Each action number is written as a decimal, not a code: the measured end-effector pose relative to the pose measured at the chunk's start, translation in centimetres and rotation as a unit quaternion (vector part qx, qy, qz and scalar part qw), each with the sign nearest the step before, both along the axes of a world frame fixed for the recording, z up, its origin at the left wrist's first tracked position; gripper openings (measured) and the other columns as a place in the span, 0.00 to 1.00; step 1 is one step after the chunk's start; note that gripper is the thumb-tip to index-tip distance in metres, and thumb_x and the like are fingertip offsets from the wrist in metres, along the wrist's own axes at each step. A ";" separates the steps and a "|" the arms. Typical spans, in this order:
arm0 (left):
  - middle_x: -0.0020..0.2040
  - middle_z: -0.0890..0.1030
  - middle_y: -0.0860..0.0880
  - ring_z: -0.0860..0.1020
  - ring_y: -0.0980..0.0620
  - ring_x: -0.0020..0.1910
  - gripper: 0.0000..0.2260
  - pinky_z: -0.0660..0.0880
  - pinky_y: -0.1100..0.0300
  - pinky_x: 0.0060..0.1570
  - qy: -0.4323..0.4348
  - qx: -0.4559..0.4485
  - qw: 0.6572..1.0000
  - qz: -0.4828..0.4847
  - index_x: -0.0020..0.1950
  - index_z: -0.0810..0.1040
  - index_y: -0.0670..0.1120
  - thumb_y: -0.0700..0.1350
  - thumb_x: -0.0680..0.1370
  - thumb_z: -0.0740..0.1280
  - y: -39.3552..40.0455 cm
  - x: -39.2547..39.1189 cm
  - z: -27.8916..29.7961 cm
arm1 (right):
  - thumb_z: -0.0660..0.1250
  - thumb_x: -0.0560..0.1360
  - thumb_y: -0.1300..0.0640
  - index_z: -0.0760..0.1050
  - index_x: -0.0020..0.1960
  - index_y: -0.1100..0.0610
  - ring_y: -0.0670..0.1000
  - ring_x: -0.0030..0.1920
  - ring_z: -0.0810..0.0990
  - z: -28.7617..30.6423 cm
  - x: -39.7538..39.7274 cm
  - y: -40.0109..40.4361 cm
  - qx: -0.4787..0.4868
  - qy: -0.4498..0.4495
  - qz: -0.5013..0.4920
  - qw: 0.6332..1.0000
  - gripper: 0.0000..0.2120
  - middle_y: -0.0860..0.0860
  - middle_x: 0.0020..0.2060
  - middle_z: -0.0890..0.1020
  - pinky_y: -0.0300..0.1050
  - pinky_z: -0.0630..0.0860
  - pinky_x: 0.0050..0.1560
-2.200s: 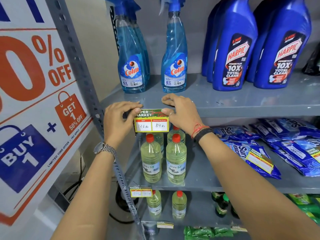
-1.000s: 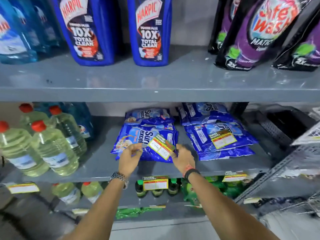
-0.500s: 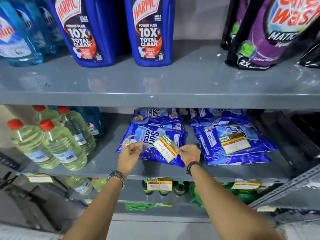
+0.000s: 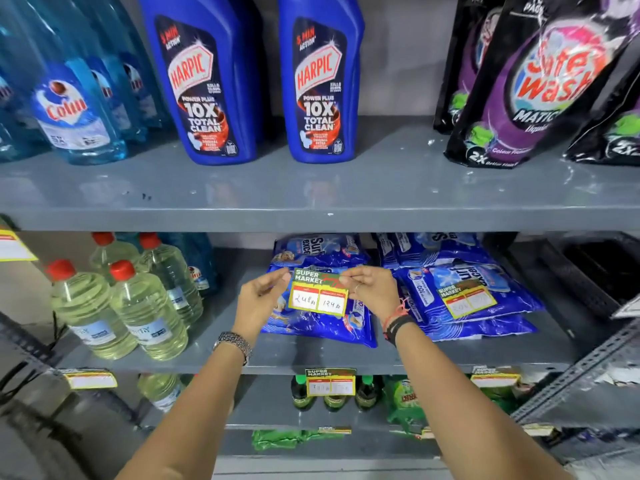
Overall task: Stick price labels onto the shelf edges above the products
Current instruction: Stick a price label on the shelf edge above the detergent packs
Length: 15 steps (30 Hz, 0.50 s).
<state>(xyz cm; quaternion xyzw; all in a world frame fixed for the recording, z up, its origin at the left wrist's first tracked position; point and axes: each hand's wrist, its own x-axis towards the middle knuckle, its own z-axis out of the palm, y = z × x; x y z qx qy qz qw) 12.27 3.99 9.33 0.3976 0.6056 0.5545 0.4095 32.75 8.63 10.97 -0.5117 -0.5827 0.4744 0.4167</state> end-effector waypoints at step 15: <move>0.36 0.86 0.52 0.84 0.58 0.38 0.12 0.80 0.67 0.36 -0.005 0.104 0.993 -0.062 0.55 0.80 0.48 0.37 0.73 0.69 -5.1 -1.5 5.5 | 0.73 0.69 0.59 0.81 0.41 0.52 0.50 0.44 0.85 6.0 -1.4 -4.7 0.050 -0.033 0.041 0.997 0.03 0.55 0.42 0.86 0.46 0.82 0.46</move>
